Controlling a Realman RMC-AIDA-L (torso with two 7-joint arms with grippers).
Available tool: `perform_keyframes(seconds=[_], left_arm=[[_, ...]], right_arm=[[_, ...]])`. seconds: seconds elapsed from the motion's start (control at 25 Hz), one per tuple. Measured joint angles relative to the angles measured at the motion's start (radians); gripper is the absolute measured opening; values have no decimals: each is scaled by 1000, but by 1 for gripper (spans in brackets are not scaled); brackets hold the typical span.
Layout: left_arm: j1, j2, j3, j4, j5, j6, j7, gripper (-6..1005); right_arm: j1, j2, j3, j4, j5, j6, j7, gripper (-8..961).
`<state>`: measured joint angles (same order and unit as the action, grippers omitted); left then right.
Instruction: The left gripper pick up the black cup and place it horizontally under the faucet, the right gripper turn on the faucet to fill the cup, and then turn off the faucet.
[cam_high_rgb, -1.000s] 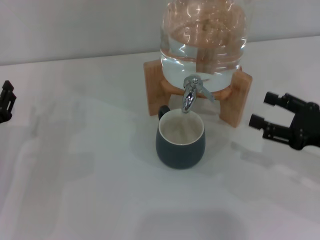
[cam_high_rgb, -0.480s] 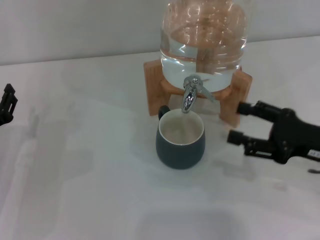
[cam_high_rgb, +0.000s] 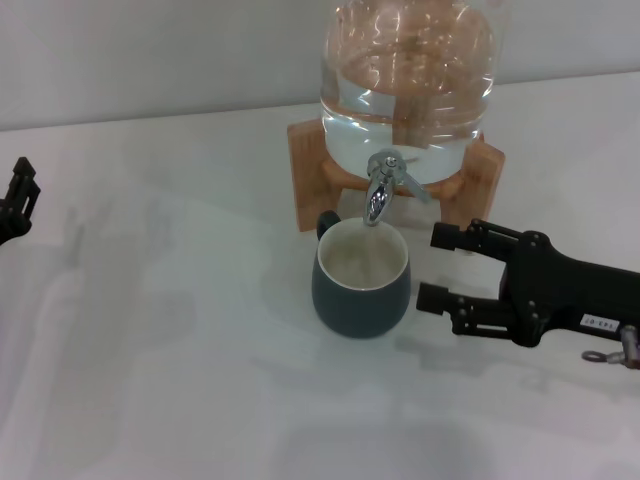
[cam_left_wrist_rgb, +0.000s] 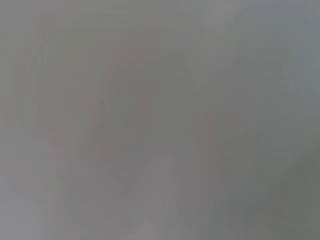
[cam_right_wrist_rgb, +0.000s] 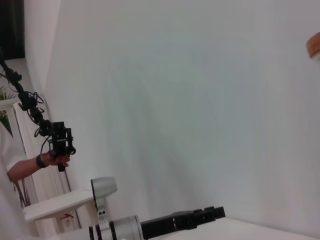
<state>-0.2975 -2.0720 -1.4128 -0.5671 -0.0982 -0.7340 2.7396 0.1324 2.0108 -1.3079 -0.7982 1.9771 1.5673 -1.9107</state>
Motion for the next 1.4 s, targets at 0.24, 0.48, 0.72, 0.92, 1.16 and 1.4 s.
perform_keyframes(seconds=[0.24,0.48,0.72,0.92,1.16,1.4], left_arm=[[3,-1,0,0,0,4,0,545],[7,-4,0,0,0,4,0,545],[9,-4,6,-1,0,4,0,545],[11,-5,9,-1,0,4,0,545],[11,-5,9,0,0,4,-1,545],[11,-5,9,0,1,4,-2,545]], right_arm=[[9,2,-21,0,32,-47,-8,850],[20,2,-66,-2,59,-76,-16,850],[34,2,-94,-2,72,-99,-19,849],[36,2,-105,-2,91,-132,-32,849],[39,2,-95,-2,100,-141,-36,849],[39,1,-83,-1,102,-160,-48,849]])
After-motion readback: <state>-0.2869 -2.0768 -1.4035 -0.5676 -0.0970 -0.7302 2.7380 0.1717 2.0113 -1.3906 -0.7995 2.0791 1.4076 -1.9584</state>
